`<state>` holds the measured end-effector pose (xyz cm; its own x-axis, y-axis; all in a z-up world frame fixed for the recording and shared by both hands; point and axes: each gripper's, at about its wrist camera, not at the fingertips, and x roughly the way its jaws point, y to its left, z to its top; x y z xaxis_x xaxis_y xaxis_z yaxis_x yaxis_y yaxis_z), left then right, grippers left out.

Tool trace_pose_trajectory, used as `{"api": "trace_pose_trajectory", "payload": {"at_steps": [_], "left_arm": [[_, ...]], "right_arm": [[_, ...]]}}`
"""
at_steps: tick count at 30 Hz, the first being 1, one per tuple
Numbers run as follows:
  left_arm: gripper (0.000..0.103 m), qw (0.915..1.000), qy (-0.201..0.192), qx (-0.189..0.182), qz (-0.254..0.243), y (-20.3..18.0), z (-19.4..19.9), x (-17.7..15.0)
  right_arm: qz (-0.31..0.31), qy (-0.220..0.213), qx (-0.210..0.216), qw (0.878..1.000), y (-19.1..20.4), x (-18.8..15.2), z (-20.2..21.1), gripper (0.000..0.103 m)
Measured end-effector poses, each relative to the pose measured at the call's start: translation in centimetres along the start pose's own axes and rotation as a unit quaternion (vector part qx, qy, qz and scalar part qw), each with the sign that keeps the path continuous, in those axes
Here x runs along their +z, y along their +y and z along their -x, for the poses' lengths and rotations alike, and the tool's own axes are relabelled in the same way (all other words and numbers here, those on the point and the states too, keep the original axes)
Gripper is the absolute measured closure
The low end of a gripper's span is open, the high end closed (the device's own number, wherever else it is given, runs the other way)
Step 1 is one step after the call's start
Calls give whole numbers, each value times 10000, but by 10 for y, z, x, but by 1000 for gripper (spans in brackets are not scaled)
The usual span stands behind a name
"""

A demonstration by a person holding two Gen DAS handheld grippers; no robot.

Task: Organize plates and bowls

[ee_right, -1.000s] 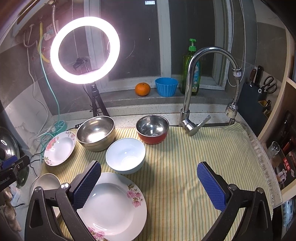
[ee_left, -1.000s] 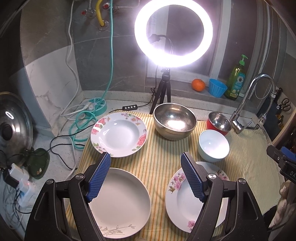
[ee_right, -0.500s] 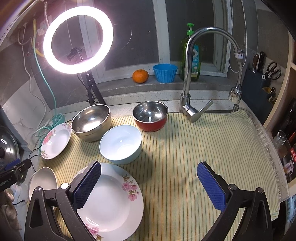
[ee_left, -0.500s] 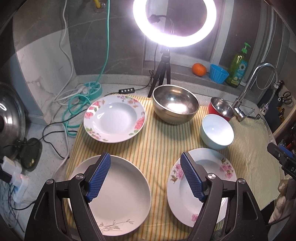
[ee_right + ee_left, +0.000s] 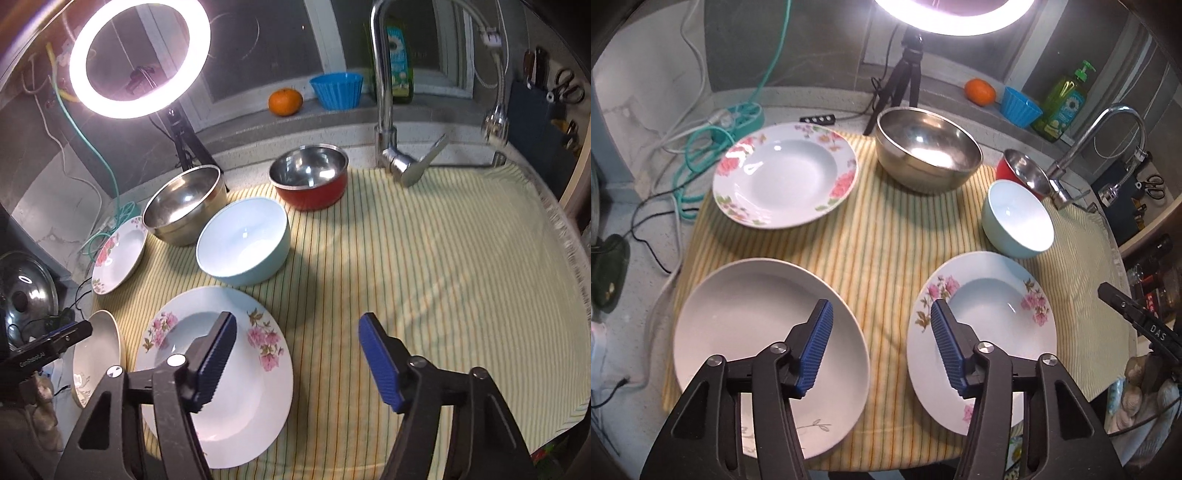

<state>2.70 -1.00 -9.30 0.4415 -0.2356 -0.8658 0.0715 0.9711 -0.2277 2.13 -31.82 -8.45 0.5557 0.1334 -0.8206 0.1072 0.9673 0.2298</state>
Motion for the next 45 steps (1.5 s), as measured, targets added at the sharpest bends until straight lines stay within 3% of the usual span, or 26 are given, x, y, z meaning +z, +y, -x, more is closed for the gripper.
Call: {"api": "trace_pose_trajectory", "payload": {"at_steps": [4,7,15,21,32,45], "left_arm": [[61,9990,334,-264,119,1,-14,-3],[67,9976,534,-417,149,-1,-24,-5],[73,9943,866,-603,163,-3,-43,-12],[74,9929,983,-653,162,-3,-50,-14],[86,9909,1124,-718,154,-5,-60,-17],[86,9891,1226,-797,156,-5,-66,-21]], "right_arm": [[-112,313,243,9992,-3,-5,-12,54],[-210,531,411,9975,-6,-10,-22,59],[-641,956,840,9898,-18,-23,-41,70],[-686,1107,900,9874,-18,-27,-49,79],[-807,1308,1087,9821,-17,-30,-60,82],[-1023,1501,1213,9759,-27,-33,-68,84]]}}
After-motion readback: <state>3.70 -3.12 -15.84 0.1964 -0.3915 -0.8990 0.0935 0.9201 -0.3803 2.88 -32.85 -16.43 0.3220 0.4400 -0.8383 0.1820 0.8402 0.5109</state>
